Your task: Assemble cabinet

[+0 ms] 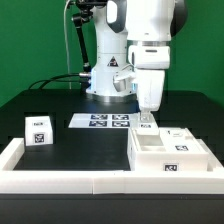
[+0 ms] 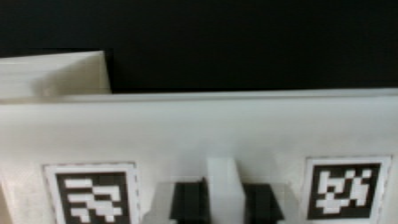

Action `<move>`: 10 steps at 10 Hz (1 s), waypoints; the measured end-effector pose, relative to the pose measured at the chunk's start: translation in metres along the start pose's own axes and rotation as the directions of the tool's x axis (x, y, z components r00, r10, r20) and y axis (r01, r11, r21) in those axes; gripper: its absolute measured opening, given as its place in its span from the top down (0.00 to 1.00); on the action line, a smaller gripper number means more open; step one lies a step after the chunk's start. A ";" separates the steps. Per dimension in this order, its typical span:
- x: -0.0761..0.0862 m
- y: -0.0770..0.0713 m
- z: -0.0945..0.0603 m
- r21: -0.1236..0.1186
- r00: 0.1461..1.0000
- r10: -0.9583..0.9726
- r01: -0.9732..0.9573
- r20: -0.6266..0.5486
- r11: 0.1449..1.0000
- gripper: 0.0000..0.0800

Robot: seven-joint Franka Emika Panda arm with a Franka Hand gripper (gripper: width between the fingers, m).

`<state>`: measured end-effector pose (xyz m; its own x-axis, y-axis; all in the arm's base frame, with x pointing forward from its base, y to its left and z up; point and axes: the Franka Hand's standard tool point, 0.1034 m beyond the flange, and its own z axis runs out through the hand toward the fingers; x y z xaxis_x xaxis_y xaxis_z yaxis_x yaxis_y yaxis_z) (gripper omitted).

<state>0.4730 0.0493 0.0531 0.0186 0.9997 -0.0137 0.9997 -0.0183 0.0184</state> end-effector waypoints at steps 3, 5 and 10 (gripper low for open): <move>-0.002 0.031 -0.001 -0.029 0.999 -0.041 0.041 -0.008 0.999 0.91; -0.004 0.049 -0.002 -0.044 0.997 -0.076 0.075 -0.009 0.996 0.91; -0.003 0.048 -0.002 -0.050 0.998 -0.056 0.055 -0.011 0.997 0.91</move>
Offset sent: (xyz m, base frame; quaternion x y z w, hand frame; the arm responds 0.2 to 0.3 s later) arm 0.0432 0.0082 -0.0197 0.0311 0.0403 -0.0383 0.9980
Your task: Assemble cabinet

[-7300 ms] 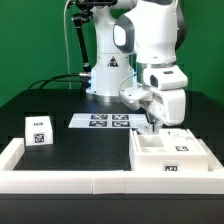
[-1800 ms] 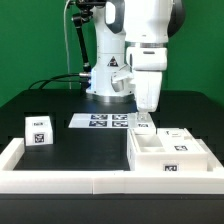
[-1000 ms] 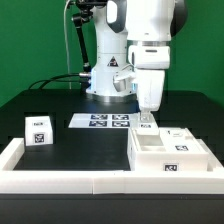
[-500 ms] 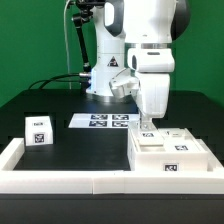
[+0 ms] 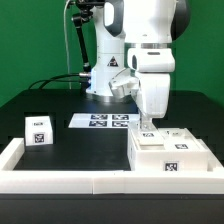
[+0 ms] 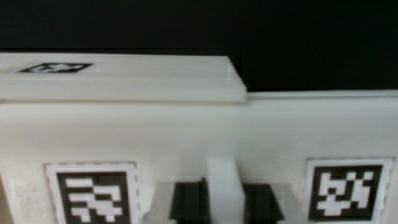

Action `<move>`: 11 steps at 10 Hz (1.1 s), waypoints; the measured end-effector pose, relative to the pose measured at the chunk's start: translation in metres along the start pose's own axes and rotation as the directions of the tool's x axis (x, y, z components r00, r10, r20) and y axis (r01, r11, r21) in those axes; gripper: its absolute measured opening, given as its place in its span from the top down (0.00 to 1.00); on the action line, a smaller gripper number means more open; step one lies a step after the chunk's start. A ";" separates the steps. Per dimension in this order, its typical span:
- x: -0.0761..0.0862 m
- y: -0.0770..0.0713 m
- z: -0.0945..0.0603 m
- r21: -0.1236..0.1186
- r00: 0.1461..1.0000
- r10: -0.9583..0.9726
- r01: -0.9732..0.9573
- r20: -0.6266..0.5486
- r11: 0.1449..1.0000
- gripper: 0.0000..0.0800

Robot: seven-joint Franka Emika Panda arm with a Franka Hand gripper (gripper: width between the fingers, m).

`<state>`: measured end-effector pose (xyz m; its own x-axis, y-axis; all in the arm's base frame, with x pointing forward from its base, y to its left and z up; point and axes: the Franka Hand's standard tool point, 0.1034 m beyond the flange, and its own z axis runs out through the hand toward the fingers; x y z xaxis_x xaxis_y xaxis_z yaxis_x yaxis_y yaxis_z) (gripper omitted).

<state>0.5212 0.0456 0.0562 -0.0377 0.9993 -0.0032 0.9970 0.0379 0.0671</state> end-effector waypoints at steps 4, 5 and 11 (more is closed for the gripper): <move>-0.001 0.030 0.001 0.022 1.000 0.010 -0.010 0.012 1.000 0.91; -0.002 0.043 0.002 0.018 1.000 0.000 0.000 0.011 1.000 0.91; -0.002 0.059 0.005 0.079 1.000 0.001 -0.003 0.027 0.997 0.91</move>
Offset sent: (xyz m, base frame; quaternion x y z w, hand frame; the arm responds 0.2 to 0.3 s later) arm 0.0508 0.0045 -0.0023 0.0148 -0.0074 -0.0084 0.9998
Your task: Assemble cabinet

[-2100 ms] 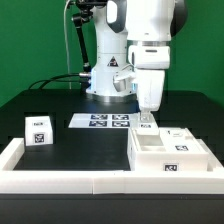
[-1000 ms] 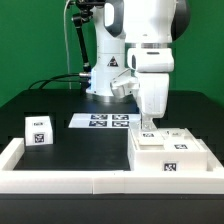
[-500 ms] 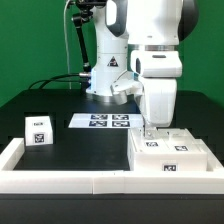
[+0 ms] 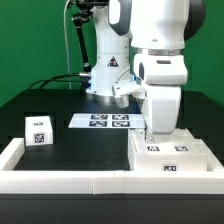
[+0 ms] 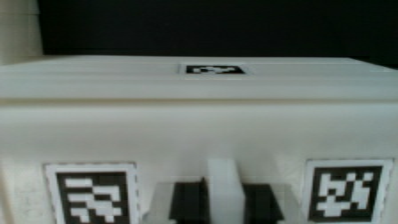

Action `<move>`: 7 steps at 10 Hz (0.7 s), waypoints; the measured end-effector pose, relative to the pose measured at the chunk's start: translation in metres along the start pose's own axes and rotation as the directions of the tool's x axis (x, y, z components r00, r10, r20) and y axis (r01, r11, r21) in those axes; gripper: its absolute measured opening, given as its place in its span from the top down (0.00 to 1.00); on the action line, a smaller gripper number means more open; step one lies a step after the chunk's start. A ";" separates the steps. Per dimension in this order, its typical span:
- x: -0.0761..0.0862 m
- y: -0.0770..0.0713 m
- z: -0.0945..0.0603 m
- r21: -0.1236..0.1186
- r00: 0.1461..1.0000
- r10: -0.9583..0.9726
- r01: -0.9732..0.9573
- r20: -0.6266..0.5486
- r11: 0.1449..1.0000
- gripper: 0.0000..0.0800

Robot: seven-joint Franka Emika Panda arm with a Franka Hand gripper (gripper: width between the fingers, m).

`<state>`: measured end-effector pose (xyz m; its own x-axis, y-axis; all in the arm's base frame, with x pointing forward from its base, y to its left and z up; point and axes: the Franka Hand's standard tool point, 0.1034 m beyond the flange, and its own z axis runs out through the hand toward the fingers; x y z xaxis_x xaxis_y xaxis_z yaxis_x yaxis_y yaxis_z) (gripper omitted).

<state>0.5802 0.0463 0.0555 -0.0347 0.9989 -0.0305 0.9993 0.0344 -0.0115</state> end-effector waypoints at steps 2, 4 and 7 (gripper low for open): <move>-0.003 -0.001 -0.001 -0.001 1.000 0.001 -0.001 0.004 1.000 0.90; -0.005 -0.003 -0.009 -0.016 1.000 -0.002 0.002 0.007 1.000 0.69; -0.012 -0.014 -0.029 -0.085 0.999 0.043 -0.042 0.003 0.995 0.27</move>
Offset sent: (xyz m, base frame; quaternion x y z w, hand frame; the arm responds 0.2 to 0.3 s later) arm -0.0099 -0.0126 0.0157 -0.0341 -0.0470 -0.0164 0.9982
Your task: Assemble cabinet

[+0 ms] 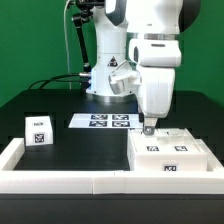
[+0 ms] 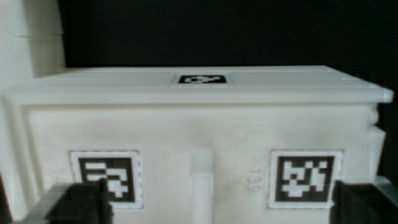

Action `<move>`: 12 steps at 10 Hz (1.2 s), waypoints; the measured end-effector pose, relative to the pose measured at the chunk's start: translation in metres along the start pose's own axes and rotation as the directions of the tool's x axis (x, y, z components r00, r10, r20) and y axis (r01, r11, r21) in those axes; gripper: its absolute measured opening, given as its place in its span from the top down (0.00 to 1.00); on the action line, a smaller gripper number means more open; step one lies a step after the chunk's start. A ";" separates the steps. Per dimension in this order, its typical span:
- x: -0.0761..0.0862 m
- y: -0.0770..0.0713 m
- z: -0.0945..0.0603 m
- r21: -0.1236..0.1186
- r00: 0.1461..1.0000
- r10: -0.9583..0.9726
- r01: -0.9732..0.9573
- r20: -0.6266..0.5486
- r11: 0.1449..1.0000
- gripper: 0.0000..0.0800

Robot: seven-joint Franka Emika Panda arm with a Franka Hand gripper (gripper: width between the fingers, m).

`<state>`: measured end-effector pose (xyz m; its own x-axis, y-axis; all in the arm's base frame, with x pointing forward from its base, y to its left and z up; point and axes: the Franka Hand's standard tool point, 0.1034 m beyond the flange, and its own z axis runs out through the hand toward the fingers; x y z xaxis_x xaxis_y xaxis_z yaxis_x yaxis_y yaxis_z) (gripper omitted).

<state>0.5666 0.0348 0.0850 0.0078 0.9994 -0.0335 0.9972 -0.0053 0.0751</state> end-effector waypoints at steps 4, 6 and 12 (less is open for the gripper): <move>0.012 -0.049 -0.005 -0.076 0.978 0.203 -0.206 -0.055 0.976 0.00; 0.011 -0.054 -0.002 -0.070 0.977 0.205 -0.208 -0.055 0.976 0.00; 0.019 -0.065 0.001 -0.034 0.769 0.631 -0.637 -0.102 0.770 0.00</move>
Offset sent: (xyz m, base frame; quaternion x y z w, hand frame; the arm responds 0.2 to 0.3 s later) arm -0.0554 0.0109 0.0032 -0.0686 -0.0083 0.1456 0.9869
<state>0.5020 0.0543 0.0789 0.6277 0.7686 0.1235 0.7606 -0.6393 0.1128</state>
